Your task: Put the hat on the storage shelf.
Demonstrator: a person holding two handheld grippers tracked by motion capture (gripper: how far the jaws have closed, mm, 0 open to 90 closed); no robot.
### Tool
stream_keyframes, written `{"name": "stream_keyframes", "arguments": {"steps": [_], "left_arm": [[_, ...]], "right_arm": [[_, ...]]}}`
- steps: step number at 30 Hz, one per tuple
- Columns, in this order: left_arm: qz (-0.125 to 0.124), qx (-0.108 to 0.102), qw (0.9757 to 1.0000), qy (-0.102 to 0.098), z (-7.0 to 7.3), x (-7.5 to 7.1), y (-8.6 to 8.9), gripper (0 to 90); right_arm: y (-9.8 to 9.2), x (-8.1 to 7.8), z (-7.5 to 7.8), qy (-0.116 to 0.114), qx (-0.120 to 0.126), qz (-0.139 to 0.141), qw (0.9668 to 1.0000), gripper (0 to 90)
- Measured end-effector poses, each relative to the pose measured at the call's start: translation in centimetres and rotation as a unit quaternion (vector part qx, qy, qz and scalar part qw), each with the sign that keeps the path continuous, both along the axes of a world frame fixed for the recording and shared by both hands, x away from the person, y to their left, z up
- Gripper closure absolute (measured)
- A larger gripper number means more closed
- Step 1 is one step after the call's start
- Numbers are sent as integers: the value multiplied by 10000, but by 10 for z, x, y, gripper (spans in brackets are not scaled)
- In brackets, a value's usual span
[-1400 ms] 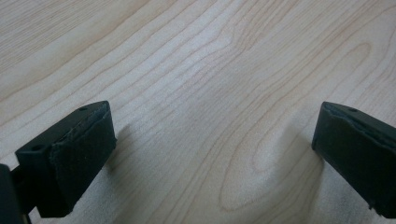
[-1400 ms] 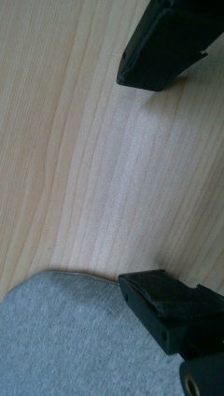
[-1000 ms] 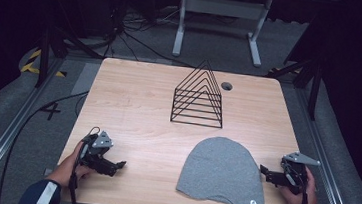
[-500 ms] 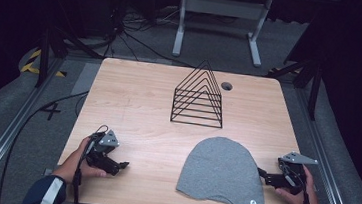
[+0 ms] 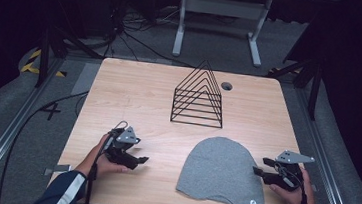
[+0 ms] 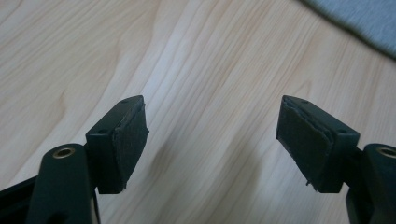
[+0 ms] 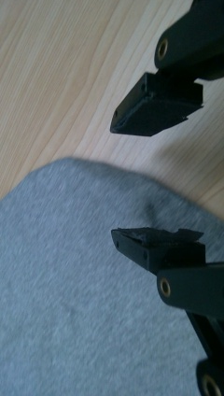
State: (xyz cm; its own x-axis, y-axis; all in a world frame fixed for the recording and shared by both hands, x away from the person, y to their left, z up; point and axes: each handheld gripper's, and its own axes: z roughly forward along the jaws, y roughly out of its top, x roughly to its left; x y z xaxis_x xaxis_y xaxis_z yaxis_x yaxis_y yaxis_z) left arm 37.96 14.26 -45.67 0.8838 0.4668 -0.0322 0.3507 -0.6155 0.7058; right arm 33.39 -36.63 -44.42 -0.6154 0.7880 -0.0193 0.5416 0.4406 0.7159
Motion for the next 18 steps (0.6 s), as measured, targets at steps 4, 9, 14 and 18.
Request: {"name": "stream_keyframes", "arguments": {"steps": [4, 9, 14, 18], "left_arm": [[-212, -56, 9997, -84, 5, 2, -25, 258], [-482, -96, 9987, -126, 8, 6, -60, 263], [-660, -32, 9972, -358, 11, 8, -96, 266], [-725, 64, 9966, -396, 8, 9, -118, 267]], "right_arm": [[13, 1, 2, -3, -98, 233, 9997, 464], [30, 5, 0, 91, -244, 505, 9984, 475], [45, 10, -5, 168, -294, 573, 9978, 447], [54, 11, -9, 152, -332, 648, 9972, 412]]}}
